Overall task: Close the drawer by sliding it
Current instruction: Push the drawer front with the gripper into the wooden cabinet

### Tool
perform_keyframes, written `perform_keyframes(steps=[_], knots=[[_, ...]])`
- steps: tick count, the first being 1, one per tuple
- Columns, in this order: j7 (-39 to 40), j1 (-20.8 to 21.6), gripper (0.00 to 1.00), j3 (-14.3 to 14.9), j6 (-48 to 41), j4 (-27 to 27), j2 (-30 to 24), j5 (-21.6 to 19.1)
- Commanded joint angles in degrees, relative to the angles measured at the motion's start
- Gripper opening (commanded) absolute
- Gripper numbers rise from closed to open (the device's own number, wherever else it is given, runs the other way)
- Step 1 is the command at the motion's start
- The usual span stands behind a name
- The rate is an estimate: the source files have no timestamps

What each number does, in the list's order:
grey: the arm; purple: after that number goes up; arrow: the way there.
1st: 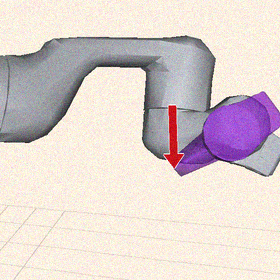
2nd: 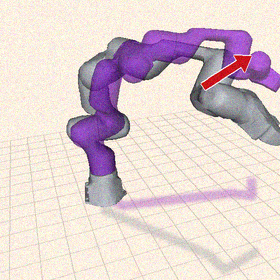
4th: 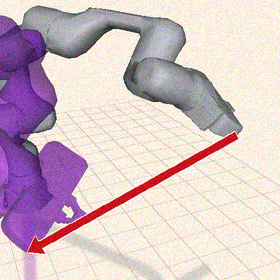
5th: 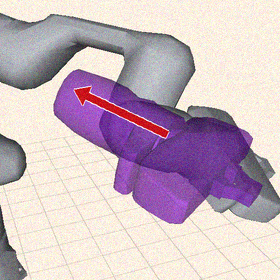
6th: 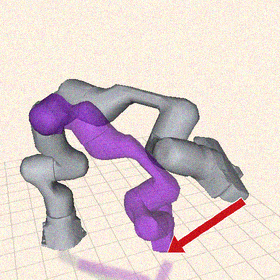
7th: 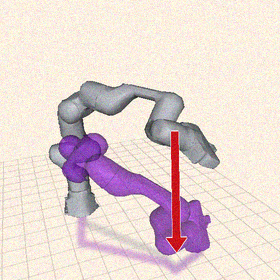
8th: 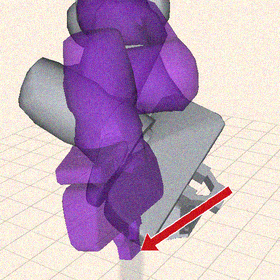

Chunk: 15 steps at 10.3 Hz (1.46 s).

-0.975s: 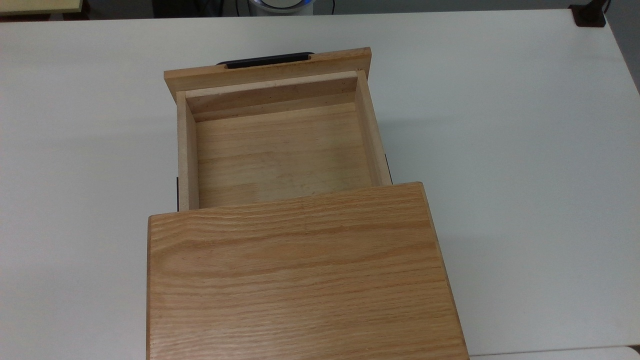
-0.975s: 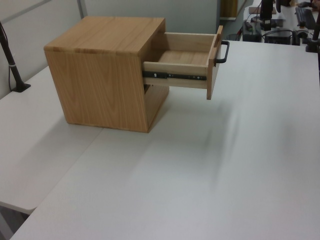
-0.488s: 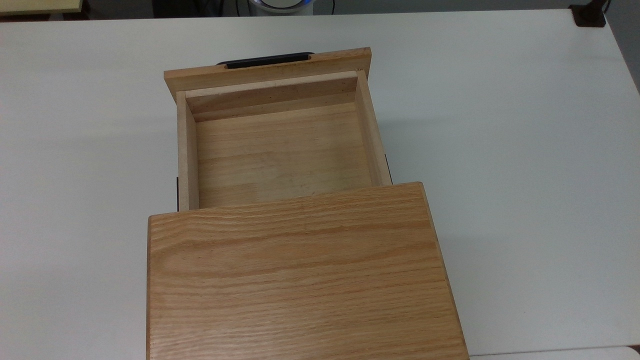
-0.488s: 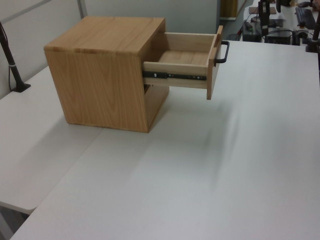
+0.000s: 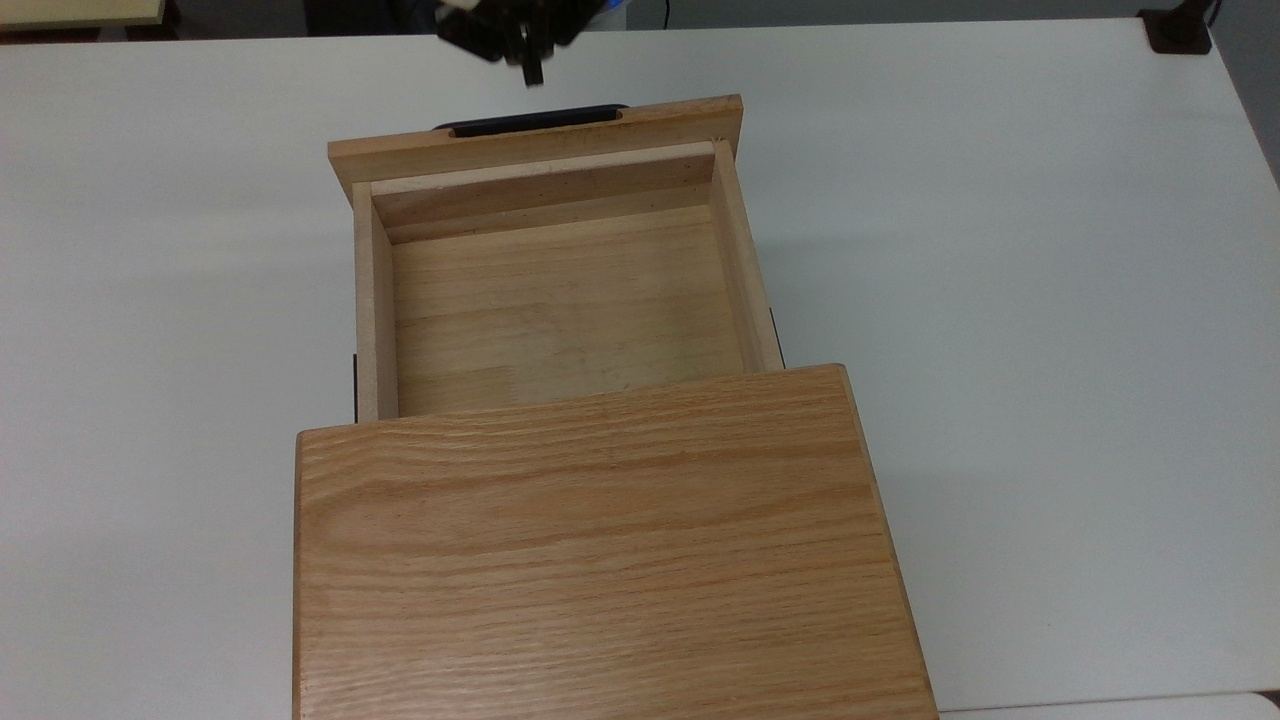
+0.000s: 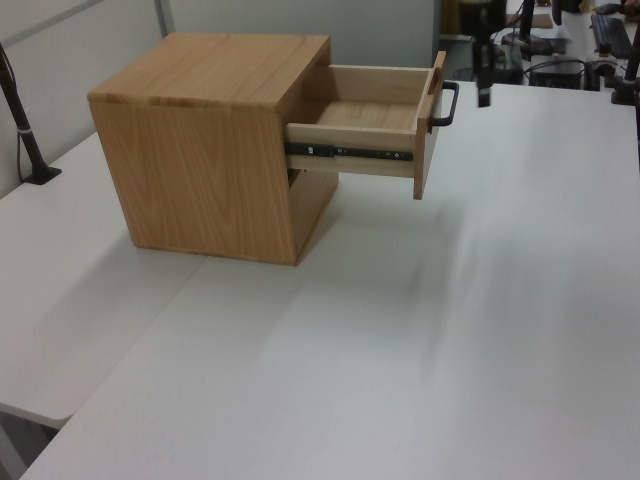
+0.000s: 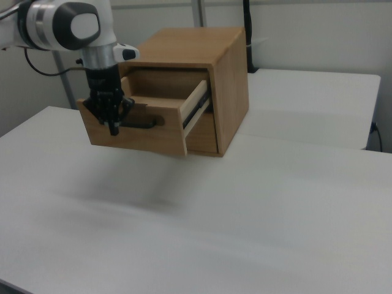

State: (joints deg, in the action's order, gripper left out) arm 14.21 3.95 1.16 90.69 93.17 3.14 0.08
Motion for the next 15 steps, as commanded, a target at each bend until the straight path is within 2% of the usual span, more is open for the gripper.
perform_keyframes(steps=[1,6,9,12,15], knots=[[-2.69,2.98,0.01,0.51,8.07,-1.50,3.44,1.41],[-12.96,3.87,0.00,0.86,23.00,-7.02,10.64,2.11],[-20.69,4.05,0.00,0.86,33.73,-10.98,16.35,4.92],[-23.61,5.36,0.00,1.56,45.33,-13.54,20.14,5.28],[-24.92,6.51,0.00,3.06,50.53,-13.63,21.11,5.28]])
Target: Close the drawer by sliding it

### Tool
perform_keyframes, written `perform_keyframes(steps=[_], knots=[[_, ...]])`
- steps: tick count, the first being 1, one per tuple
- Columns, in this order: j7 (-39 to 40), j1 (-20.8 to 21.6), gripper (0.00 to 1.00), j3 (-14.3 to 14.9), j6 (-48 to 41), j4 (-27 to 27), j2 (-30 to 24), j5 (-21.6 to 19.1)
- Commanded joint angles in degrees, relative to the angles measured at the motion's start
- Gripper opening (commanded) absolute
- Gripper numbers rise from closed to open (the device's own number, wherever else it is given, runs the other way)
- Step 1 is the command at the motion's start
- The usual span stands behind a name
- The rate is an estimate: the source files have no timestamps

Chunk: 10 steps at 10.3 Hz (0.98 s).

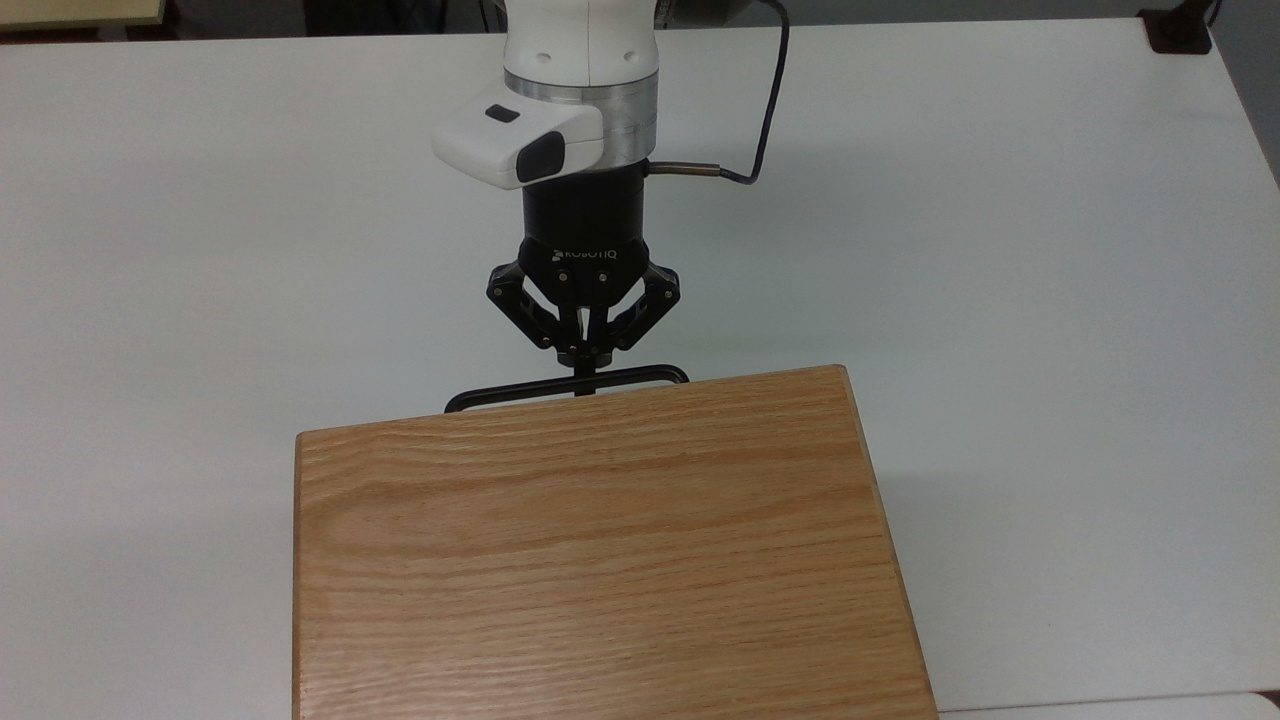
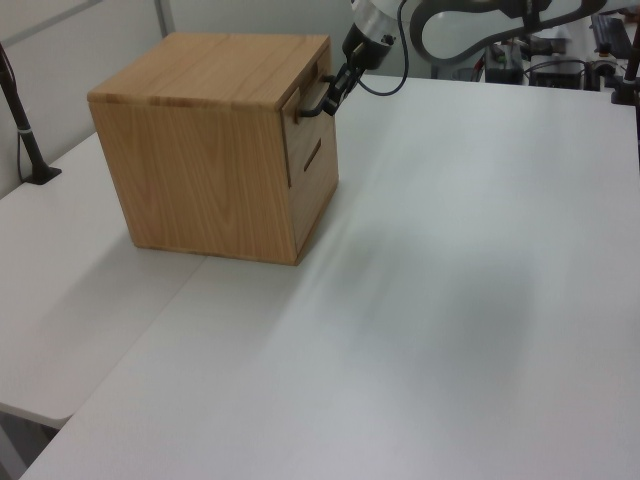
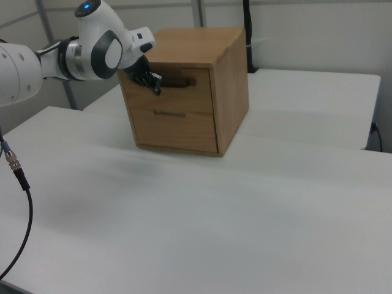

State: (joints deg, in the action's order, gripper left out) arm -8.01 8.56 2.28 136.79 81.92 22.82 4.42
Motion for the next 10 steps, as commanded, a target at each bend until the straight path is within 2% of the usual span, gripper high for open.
perform_keyframes(steps=[1,3,4,6,8,10], knots=[[-3.40,1.98,0.00,1.94,6.63,-2.38,1.53,0.95],[-3.15,1.90,0.01,1.85,5.87,-1.42,-0.12,0.95],[-2.89,1.72,0.02,1.76,2.03,1.98,-3.01,0.95],[-0.88,1.02,0.02,1.59,-14.96,2.81,-6.80,0.25],[5.44,-0.38,0.05,1.06,-31.24,2.90,-10.84,-1.68],[6.96,-2.57,0.19,1.15,-39.46,3.59,-14.62,-5.72]])
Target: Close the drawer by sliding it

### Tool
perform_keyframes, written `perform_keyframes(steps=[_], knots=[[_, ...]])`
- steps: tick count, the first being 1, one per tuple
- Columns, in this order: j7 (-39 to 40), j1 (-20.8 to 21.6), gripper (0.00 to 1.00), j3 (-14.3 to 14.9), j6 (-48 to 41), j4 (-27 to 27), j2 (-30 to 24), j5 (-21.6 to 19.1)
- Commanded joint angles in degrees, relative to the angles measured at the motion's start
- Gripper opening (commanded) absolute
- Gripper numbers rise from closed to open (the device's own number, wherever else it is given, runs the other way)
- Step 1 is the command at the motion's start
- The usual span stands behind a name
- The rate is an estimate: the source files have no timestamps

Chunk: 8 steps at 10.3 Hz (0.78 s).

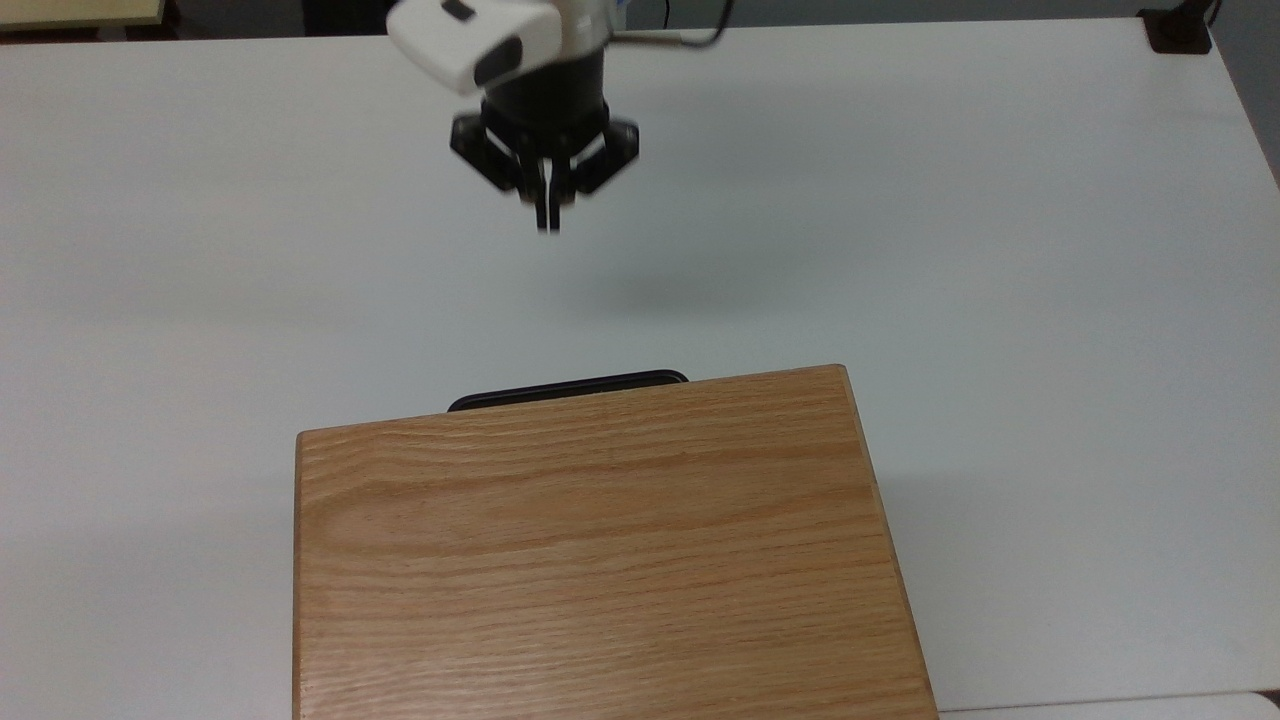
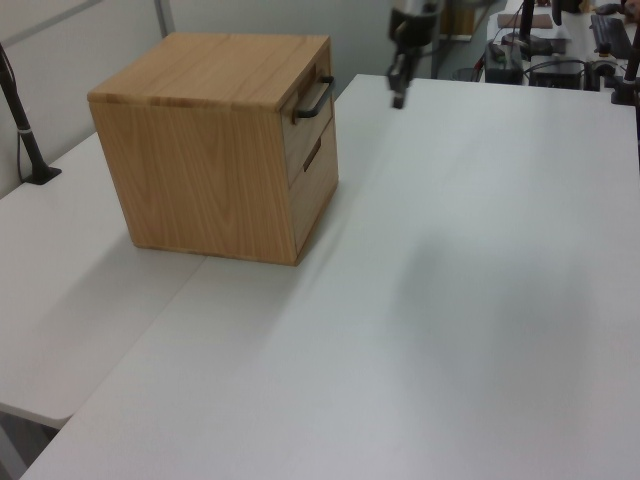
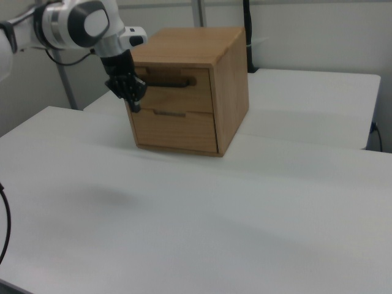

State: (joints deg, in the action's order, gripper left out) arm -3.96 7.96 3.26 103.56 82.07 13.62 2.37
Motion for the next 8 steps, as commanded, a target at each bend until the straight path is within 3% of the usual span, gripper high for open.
perform_keyframes(steps=[1,2,3,5,8], knots=[[3.08,-3.03,0.50,0.16,-8.44,6.50,-9.62,-5.00],[3.43,-3.21,0.83,0.25,-9.86,9.75,-12.71,-4.84],[4.31,-3.13,1.00,0.25,-10.22,12.13,-15.00,-4.14],[6.68,-3.73,1.00,0.34,-10.83,14.26,-18.09,-3.61],[8.09,-3.57,1.00,0.34,-14.00,13.82,-17.58,-1.42]])
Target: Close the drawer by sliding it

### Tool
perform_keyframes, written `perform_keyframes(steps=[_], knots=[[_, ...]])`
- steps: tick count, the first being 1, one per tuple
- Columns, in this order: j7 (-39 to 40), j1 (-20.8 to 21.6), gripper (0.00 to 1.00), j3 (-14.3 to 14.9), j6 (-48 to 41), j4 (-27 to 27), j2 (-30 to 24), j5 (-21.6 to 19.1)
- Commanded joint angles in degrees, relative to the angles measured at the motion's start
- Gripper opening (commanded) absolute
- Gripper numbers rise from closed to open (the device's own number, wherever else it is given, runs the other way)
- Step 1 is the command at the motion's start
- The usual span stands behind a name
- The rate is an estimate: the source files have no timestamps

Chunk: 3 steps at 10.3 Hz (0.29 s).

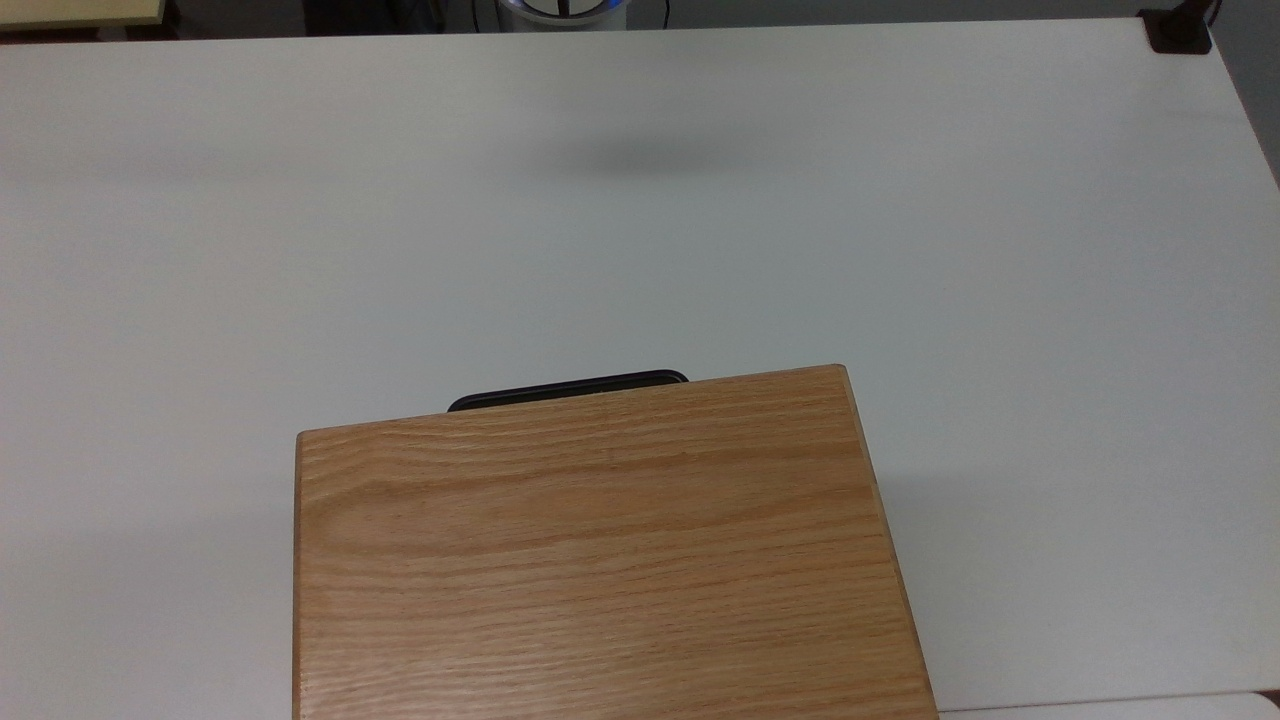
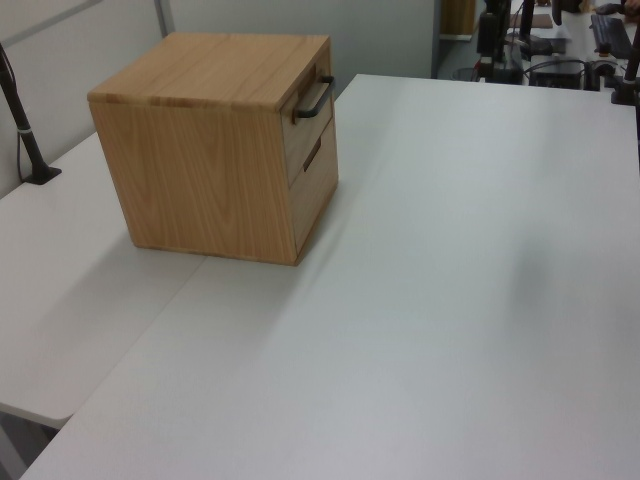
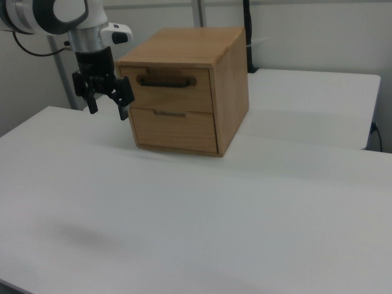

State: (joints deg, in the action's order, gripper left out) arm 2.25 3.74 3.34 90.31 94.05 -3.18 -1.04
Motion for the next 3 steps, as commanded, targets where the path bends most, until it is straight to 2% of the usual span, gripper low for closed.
perform_keyframes(steps=[1,3], knots=[[1.71,0.57,1.00,0.09,-0.75,1.75,-0.51,2.79],[1.62,0.48,1.00,0.08,-0.75,0.27,0.71,2.97]])
